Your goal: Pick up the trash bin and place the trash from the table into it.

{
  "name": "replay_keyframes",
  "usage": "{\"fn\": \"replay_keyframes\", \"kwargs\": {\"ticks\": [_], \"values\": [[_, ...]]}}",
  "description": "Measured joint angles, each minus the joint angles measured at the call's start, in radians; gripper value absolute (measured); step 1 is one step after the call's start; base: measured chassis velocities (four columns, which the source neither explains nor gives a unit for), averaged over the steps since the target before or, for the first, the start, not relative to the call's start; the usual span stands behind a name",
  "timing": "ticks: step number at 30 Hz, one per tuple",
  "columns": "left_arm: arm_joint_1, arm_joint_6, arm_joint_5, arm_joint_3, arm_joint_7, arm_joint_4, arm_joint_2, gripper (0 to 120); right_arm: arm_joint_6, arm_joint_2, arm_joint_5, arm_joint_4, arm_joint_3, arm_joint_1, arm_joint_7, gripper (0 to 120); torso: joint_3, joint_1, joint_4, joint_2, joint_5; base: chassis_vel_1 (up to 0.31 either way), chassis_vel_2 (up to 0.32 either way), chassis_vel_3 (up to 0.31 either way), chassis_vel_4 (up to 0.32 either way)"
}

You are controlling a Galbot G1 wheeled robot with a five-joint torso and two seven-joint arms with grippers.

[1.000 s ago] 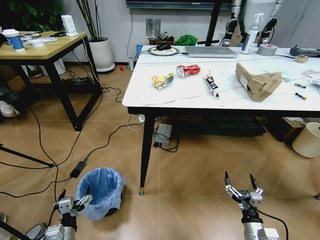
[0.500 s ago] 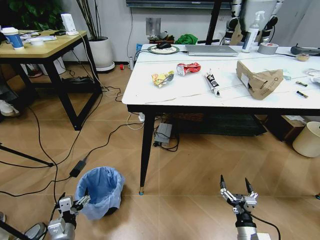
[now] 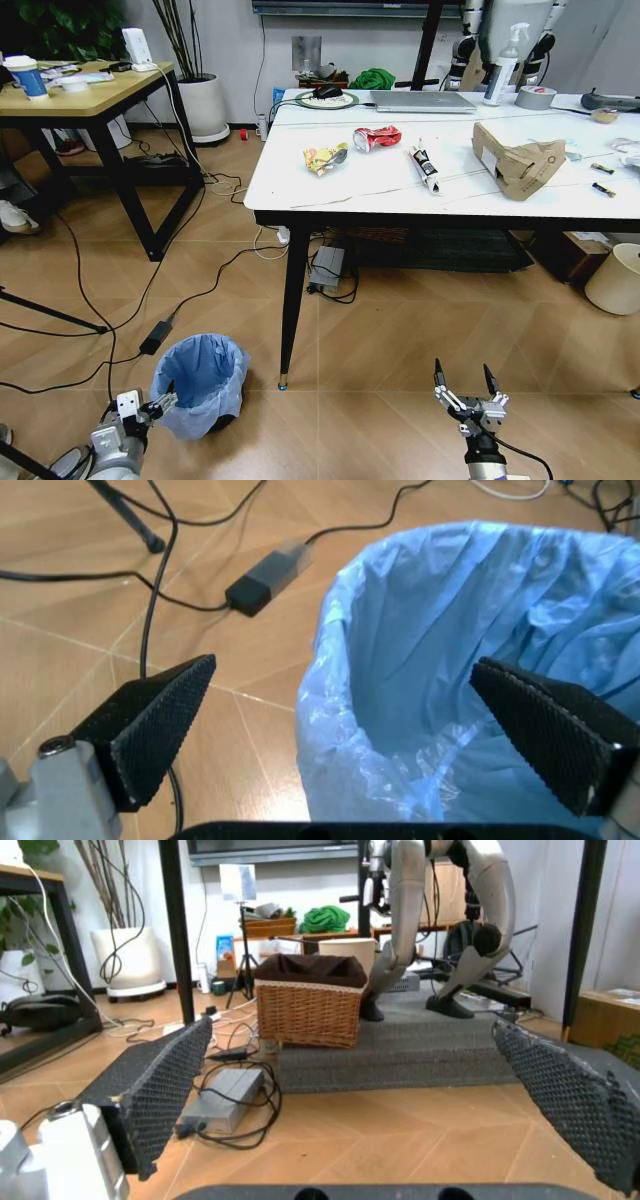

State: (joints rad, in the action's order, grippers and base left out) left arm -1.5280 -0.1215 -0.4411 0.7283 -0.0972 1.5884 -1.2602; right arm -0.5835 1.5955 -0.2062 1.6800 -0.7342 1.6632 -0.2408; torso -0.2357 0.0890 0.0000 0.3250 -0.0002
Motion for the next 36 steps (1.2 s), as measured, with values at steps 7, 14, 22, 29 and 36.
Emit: {"fn": "replay_keyframes", "kwargs": {"ticks": [7, 14, 22, 29, 36], "values": [[0.022, -0.006, 0.006, -0.003, 0.001, -0.036, -0.005, 100, 0.000, -0.009, 0.002, 0.000, 0.000, 0.001, 0.000, 100, -0.001, 0.000, 0.0001, 0.001, 0.0002, 0.000, 0.000, 0.000, 0.000], [0.037, -0.010, 0.009, -0.003, 0.010, -0.066, -0.018, 94, 0.005, -0.018, 0.001, 0.005, 0.003, -0.002, 0.000, 100, -0.001, 0.001, 0.0001, 0.002, 0.0002, 0.000, 0.000, 0.000, 0.000], [0.045, -0.015, 0.008, 0.001, 0.024, -0.080, -0.020, 63, 0.006, -0.020, 0.002, 0.007, 0.006, 0.000, -0.001, 100, -0.002, 0.001, 0.0000, 0.003, 0.0002, 0.000, 0.000, 0.000, 0.000], [0.060, -0.020, 0.007, 0.000, 0.030, -0.107, -0.026, 36, 0.011, -0.023, 0.002, 0.018, 0.007, 0.001, -0.001, 100, -0.002, 0.001, 0.0000, 0.003, 0.0002, 0.000, 0.000, 0.000, 0.000], [0.074, -0.028, 0.007, -0.001, 0.032, -0.130, -0.030, 11, 0.017, -0.025, 0.003, 0.023, 0.012, 0.000, -0.002, 100, -0.002, 0.001, 0.0000, 0.004, 0.0003, 0.000, 0.000, 0.000, 0.000]]}}
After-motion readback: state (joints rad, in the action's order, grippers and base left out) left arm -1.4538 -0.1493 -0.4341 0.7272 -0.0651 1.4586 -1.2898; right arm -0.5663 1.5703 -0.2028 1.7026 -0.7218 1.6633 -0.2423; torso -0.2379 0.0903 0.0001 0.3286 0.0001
